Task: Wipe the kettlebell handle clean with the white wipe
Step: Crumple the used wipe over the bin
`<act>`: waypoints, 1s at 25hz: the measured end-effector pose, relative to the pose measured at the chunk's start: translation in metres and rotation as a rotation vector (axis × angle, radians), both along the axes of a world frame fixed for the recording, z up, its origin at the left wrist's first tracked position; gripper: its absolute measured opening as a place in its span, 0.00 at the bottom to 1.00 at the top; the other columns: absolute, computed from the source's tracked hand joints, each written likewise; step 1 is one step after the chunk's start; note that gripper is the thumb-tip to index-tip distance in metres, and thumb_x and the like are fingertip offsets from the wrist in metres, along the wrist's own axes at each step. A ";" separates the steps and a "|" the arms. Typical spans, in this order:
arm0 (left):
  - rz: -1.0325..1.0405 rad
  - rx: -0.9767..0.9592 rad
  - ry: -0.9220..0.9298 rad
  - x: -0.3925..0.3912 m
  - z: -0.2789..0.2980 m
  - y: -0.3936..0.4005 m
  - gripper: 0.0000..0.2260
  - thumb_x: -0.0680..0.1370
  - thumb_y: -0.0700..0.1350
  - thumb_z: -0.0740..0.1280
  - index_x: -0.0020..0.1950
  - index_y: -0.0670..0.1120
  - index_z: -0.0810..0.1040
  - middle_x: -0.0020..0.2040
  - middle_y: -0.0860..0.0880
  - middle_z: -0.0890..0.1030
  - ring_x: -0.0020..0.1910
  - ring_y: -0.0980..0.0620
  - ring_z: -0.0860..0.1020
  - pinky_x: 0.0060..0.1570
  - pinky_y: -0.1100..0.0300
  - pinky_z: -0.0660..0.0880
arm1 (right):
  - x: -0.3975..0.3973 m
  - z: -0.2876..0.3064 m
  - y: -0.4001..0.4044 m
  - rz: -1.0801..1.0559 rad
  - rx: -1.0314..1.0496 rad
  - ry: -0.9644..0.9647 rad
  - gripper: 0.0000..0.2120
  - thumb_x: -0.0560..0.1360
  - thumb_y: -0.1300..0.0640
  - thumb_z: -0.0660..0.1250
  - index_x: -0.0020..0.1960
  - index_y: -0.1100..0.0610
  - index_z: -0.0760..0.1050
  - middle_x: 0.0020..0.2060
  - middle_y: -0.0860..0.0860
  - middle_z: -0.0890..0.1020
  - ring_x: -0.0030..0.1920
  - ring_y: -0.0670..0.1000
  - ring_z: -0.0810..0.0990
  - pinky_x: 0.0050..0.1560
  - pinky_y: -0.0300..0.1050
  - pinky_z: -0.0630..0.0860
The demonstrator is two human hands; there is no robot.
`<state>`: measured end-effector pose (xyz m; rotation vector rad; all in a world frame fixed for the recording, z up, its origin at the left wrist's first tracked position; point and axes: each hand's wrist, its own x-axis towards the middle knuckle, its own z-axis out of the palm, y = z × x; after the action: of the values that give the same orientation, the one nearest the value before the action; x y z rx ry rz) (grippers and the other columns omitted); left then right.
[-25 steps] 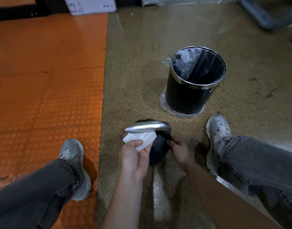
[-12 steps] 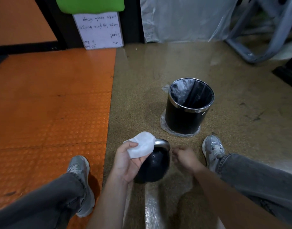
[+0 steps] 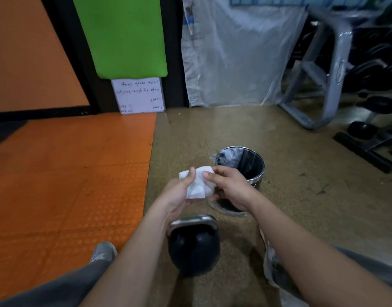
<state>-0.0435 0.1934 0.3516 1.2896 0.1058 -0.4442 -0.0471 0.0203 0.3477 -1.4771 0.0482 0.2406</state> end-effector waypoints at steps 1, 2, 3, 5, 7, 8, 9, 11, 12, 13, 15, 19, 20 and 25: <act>-0.003 0.020 -0.040 0.001 0.015 0.000 0.17 0.80 0.52 0.65 0.59 0.40 0.80 0.53 0.38 0.84 0.48 0.43 0.84 0.46 0.51 0.82 | -0.002 0.016 0.000 -0.028 -0.031 -0.045 0.12 0.79 0.60 0.72 0.59 0.66 0.79 0.40 0.54 0.83 0.34 0.48 0.82 0.29 0.42 0.77; -0.003 0.049 -0.083 0.003 0.028 0.003 0.16 0.80 0.51 0.66 0.58 0.39 0.80 0.54 0.37 0.84 0.49 0.43 0.84 0.50 0.48 0.81 | -0.003 0.031 -0.001 -0.070 -0.061 -0.080 0.09 0.79 0.63 0.71 0.56 0.68 0.79 0.36 0.54 0.81 0.30 0.47 0.80 0.27 0.40 0.76; -0.005 0.077 -0.124 0.005 0.041 0.006 0.15 0.79 0.48 0.68 0.59 0.38 0.80 0.55 0.37 0.84 0.50 0.42 0.83 0.52 0.46 0.80 | -0.004 0.045 -0.005 -0.106 -0.079 -0.099 0.06 0.79 0.66 0.71 0.53 0.68 0.78 0.34 0.54 0.80 0.26 0.46 0.78 0.25 0.39 0.75; 0.034 0.138 -0.178 0.006 0.067 0.013 0.13 0.77 0.43 0.71 0.58 0.36 0.80 0.55 0.36 0.83 0.48 0.43 0.83 0.48 0.50 0.82 | -0.010 0.075 -0.013 -0.144 -0.090 -0.112 0.02 0.79 0.67 0.70 0.49 0.66 0.78 0.32 0.55 0.79 0.23 0.46 0.77 0.23 0.38 0.75; 0.082 0.198 -0.223 0.002 0.096 0.011 0.13 0.76 0.40 0.72 0.57 0.34 0.80 0.53 0.36 0.84 0.46 0.42 0.84 0.42 0.53 0.83 | -0.017 0.105 -0.020 -0.169 -0.103 -0.129 0.03 0.78 0.68 0.71 0.47 0.65 0.78 0.33 0.56 0.80 0.23 0.47 0.78 0.24 0.38 0.76; 0.097 0.221 -0.243 0.000 0.110 0.007 0.13 0.76 0.39 0.72 0.57 0.33 0.80 0.52 0.37 0.84 0.46 0.42 0.84 0.40 0.53 0.84 | -0.019 0.118 -0.023 -0.185 -0.119 -0.140 0.03 0.78 0.68 0.71 0.46 0.64 0.78 0.34 0.57 0.80 0.24 0.47 0.78 0.24 0.38 0.77; 0.110 0.236 -0.257 -0.004 0.123 0.002 0.13 0.76 0.39 0.73 0.56 0.33 0.80 0.52 0.38 0.84 0.47 0.42 0.84 0.38 0.53 0.84 | -0.021 0.129 -0.025 -0.205 -0.132 -0.151 0.04 0.78 0.68 0.71 0.45 0.64 0.78 0.34 0.57 0.79 0.24 0.47 0.78 0.25 0.38 0.77; 0.139 0.232 -0.274 -0.003 0.140 -0.008 0.10 0.75 0.39 0.73 0.53 0.36 0.81 0.51 0.40 0.84 0.47 0.43 0.84 0.37 0.54 0.83 | -0.018 0.145 -0.031 -0.235 -0.148 -0.171 0.04 0.78 0.68 0.71 0.45 0.64 0.78 0.33 0.56 0.78 0.23 0.47 0.76 0.26 0.38 0.78; 0.155 0.225 -0.274 -0.001 0.144 -0.013 0.08 0.75 0.39 0.73 0.51 0.38 0.80 0.50 0.41 0.84 0.47 0.43 0.84 0.37 0.54 0.83 | -0.016 0.149 -0.035 -0.242 -0.150 -0.174 0.04 0.78 0.68 0.71 0.45 0.64 0.78 0.32 0.56 0.78 0.23 0.48 0.76 0.26 0.39 0.78; 0.164 0.224 -0.271 0.003 0.147 -0.020 0.07 0.75 0.39 0.73 0.50 0.39 0.80 0.49 0.42 0.84 0.46 0.44 0.84 0.38 0.54 0.84 | -0.013 0.152 -0.041 -0.253 -0.151 -0.176 0.05 0.78 0.68 0.71 0.45 0.63 0.78 0.31 0.55 0.78 0.23 0.48 0.76 0.26 0.39 0.78; 0.155 0.236 -0.255 0.020 0.146 -0.033 0.06 0.75 0.40 0.73 0.49 0.41 0.80 0.49 0.42 0.84 0.46 0.45 0.84 0.40 0.53 0.84 | -0.003 0.148 -0.056 -0.284 -0.159 -0.164 0.06 0.78 0.68 0.71 0.43 0.62 0.77 0.27 0.52 0.78 0.21 0.48 0.75 0.24 0.39 0.77; 0.105 0.261 -0.214 0.070 0.120 -0.066 0.03 0.77 0.39 0.72 0.47 0.43 0.79 0.49 0.41 0.84 0.44 0.46 0.84 0.41 0.53 0.84 | 0.037 0.120 -0.087 -0.353 -0.186 -0.103 0.07 0.78 0.69 0.70 0.43 0.63 0.77 0.31 0.55 0.78 0.22 0.47 0.76 0.24 0.38 0.77; 0.094 0.267 -0.204 0.082 0.110 -0.074 0.03 0.77 0.39 0.72 0.46 0.43 0.79 0.48 0.41 0.84 0.43 0.46 0.84 0.38 0.55 0.83 | 0.048 0.109 -0.095 -0.370 -0.202 -0.088 0.06 0.78 0.69 0.70 0.44 0.63 0.77 0.32 0.56 0.78 0.24 0.48 0.76 0.25 0.38 0.78; 0.058 0.328 -0.166 0.156 0.039 -0.120 0.03 0.76 0.38 0.72 0.45 0.44 0.79 0.48 0.43 0.84 0.43 0.47 0.84 0.34 0.58 0.83 | 0.109 0.034 -0.135 -0.423 -0.273 0.043 0.03 0.78 0.67 0.71 0.49 0.64 0.77 0.35 0.56 0.78 0.27 0.50 0.78 0.29 0.39 0.81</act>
<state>0.1126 0.0735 0.3902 1.6369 0.0775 -0.2750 0.0623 -0.1146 0.3818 -1.6921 0.4379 -0.0817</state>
